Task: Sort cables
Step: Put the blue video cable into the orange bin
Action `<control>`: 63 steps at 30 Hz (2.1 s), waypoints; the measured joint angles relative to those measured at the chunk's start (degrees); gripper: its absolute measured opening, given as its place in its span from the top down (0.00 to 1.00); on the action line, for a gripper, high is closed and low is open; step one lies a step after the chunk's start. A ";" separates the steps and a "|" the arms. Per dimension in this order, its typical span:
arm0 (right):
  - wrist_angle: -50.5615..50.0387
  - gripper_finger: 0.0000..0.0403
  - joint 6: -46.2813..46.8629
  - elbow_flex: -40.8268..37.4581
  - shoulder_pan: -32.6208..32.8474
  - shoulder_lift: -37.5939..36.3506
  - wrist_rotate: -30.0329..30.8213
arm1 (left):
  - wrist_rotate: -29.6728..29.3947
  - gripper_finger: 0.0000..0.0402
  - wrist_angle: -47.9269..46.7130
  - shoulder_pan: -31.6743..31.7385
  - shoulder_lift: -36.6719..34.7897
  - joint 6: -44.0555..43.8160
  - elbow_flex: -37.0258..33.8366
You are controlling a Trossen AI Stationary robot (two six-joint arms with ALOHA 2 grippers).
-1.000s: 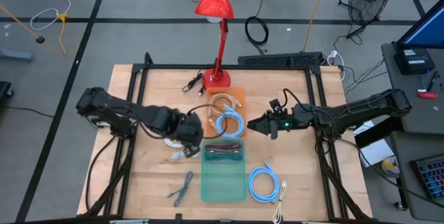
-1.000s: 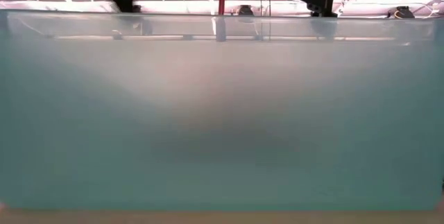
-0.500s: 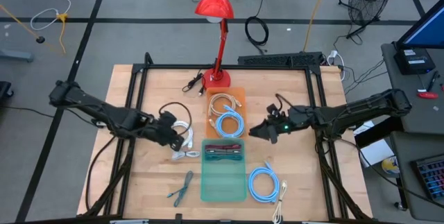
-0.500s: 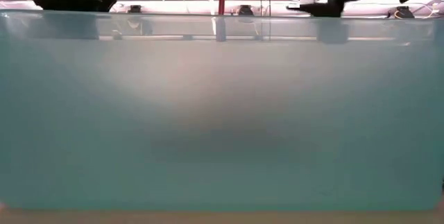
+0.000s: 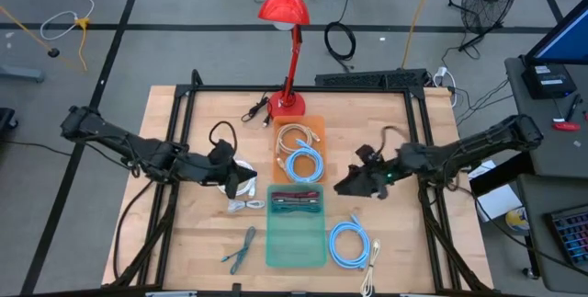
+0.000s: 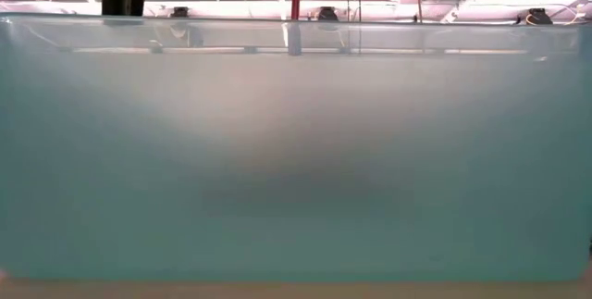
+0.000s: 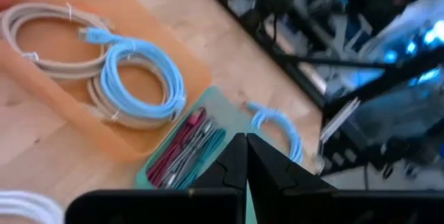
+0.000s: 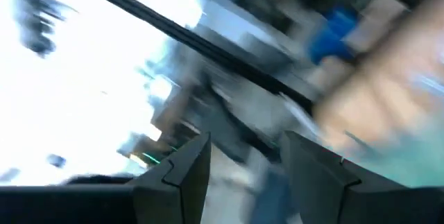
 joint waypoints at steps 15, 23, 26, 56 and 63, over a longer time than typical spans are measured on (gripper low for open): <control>-25.51 0.59 -10.16 28.25 24.53 9.79 31.60 | 10.53 0.98 -9.62 -2.24 0.07 7.89 0.00; -56.12 0.59 19.31 39.72 30.69 22.72 36.25 | 10.13 0.98 -10.56 -5.33 0.07 8.82 0.00; -63.72 0.59 28.52 39.85 30.93 25.89 32.52 | 10.13 0.98 -10.64 -6.52 0.07 10.03 0.00; -96.86 0.59 25.88 39.82 19.76 43.28 5.65 | 8.18 0.98 -10.55 -12.31 0.20 7.11 0.00; -97.87 0.59 26.85 38.91 19.83 44.76 5.01 | 6.80 0.98 -10.57 -13.42 0.20 6.32 0.00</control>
